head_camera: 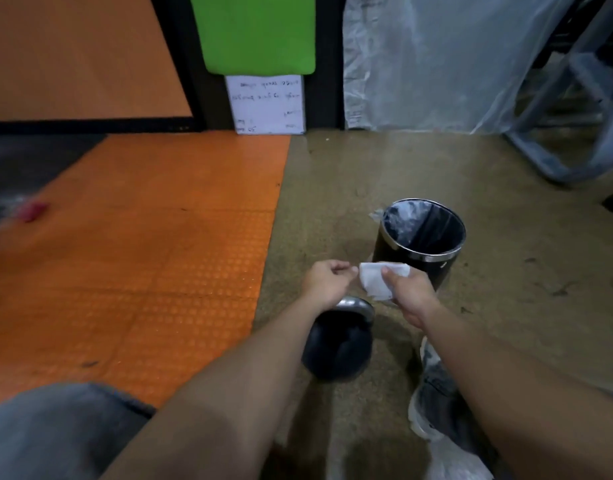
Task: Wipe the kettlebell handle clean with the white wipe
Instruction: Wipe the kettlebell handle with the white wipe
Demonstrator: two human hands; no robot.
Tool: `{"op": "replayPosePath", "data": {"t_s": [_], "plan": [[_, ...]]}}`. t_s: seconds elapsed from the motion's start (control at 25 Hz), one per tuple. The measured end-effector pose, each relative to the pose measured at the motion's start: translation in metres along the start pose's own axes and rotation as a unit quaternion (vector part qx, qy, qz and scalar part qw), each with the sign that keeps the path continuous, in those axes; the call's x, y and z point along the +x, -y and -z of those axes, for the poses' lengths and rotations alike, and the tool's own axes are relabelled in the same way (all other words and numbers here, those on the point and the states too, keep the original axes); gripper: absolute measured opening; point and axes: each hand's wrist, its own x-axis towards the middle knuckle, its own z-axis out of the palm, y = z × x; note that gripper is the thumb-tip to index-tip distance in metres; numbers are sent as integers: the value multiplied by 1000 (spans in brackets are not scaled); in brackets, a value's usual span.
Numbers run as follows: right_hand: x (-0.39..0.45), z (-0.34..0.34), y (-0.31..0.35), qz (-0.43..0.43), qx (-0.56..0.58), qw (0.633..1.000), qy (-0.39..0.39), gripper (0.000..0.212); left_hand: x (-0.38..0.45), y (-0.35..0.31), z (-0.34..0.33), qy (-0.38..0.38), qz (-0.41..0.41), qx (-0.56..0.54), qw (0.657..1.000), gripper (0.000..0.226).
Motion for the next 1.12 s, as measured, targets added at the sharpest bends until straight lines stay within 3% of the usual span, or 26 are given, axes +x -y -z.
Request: {"op": "replayPosePath", "data": {"t_s": [0.16,0.28,0.48,0.64,0.76,0.96,1.12], "plan": [[22,-2,-20,43,-92,995,5,21,9,18,20,-36,4,-23,999,30],[39,-5,-45,91,-164,982,-5,21,28,61,34,-70,58,-53,994,28],[54,-9,-78,48,-233,971,-1,22,46,138,33,-109,143,-123,976,33],[46,-13,-97,-16,-175,984,-40,34,48,174,5,-86,239,-257,933,38],[35,-4,-113,-74,-164,982,-59,31,44,183,-18,-88,293,-362,881,37],[33,-1,-106,-39,-236,970,37,33,40,177,-17,-74,280,-434,853,41],[16,3,-124,2,-190,981,26,42,34,167,-16,-70,269,-418,865,46]]}}
